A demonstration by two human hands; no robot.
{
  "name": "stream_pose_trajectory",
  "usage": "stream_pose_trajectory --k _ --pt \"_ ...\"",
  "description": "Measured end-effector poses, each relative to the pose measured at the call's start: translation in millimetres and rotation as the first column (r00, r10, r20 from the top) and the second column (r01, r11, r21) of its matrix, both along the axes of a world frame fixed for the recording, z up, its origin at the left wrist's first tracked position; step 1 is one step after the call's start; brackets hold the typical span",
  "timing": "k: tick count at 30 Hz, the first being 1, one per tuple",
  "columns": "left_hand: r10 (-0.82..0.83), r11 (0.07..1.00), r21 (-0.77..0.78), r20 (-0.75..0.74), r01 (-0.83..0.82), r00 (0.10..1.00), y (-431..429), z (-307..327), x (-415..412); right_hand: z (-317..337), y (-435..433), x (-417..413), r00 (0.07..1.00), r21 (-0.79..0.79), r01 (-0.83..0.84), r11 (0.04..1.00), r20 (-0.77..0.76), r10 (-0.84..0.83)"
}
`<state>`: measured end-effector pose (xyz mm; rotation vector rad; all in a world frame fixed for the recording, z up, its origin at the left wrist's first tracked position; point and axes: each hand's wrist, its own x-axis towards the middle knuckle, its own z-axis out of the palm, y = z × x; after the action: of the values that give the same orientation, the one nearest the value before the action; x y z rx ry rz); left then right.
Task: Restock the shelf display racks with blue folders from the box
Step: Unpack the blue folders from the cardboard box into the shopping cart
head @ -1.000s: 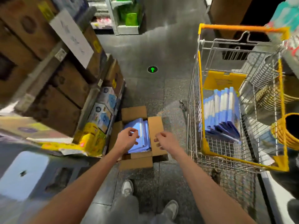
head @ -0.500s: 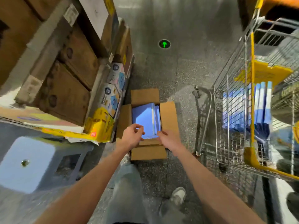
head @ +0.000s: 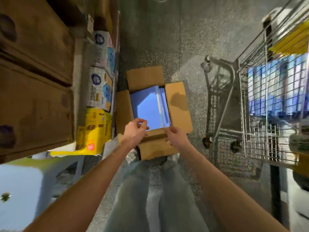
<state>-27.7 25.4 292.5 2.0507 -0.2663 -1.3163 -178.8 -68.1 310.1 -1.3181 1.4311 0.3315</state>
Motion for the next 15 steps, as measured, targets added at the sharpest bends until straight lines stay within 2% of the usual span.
stream_pose_trajectory --k 9,15 --pt "0.07 0.992 0.103 -0.004 -0.07 0.998 -24.9 -149.8 10.1 -176.0 -38.0 2.3 0.995 0.066 0.08 0.995 -0.066 -0.075" --pt "0.15 0.978 0.15 -0.044 -0.142 0.988 -35.9 -265.7 4.3 -286.6 -69.7 1.6 0.997 -0.019 -0.036 0.999 -0.069 0.035"
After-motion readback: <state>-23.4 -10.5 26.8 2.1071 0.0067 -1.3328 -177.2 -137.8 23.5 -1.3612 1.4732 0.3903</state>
